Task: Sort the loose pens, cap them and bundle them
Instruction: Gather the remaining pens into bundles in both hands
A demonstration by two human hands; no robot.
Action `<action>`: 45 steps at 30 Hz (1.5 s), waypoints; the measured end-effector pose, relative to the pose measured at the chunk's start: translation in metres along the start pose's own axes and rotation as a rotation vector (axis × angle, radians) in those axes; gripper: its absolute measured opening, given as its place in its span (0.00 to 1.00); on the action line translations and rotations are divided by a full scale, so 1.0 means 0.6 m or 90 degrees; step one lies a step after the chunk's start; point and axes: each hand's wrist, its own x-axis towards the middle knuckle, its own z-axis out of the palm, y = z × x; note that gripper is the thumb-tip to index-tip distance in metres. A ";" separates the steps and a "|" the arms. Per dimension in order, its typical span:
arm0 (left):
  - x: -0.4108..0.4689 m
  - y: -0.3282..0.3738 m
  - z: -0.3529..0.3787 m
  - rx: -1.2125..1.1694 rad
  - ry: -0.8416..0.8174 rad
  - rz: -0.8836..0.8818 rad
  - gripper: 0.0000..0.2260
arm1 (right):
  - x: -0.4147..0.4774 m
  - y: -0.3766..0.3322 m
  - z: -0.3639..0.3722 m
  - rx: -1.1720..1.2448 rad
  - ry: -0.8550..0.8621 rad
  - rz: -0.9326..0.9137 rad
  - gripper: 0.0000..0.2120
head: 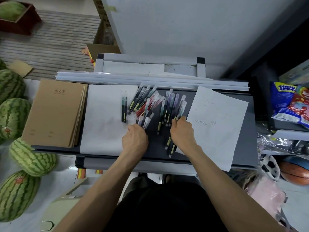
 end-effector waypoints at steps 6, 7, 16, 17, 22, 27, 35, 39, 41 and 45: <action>-0.002 -0.014 0.001 0.024 0.018 0.034 0.11 | 0.020 -0.007 -0.020 0.036 0.063 -0.020 0.12; -0.003 -0.016 0.002 0.034 0.025 0.048 0.11 | 0.023 -0.009 -0.021 0.041 0.071 -0.018 0.12; -0.011 -0.028 -0.006 0.038 0.051 0.102 0.10 | 0.039 -0.016 -0.021 0.159 0.163 -0.006 0.14; -0.012 -0.028 -0.006 0.035 0.052 0.104 0.10 | 0.041 -0.014 -0.022 0.216 0.160 0.012 0.13; -0.017 -0.026 -0.009 0.016 0.043 0.118 0.09 | 0.042 0.004 -0.041 0.416 0.200 0.079 0.10; -0.016 -0.029 -0.009 -0.016 0.001 0.113 0.10 | 0.048 0.014 -0.058 0.705 0.154 0.158 0.10; -0.013 -0.037 -0.005 -0.056 -0.028 0.113 0.10 | 0.037 0.049 -0.089 0.591 0.067 0.186 0.13; -0.010 -0.038 -0.003 -0.058 -0.031 0.121 0.11 | 0.029 0.056 -0.082 0.529 -0.007 0.254 0.07; -0.009 -0.038 -0.002 -0.057 -0.031 0.126 0.11 | 0.030 0.057 -0.080 0.465 0.001 0.252 0.09; -0.006 -0.041 0.004 -0.057 -0.033 0.134 0.11 | 0.032 0.053 -0.074 0.243 0.029 0.189 0.21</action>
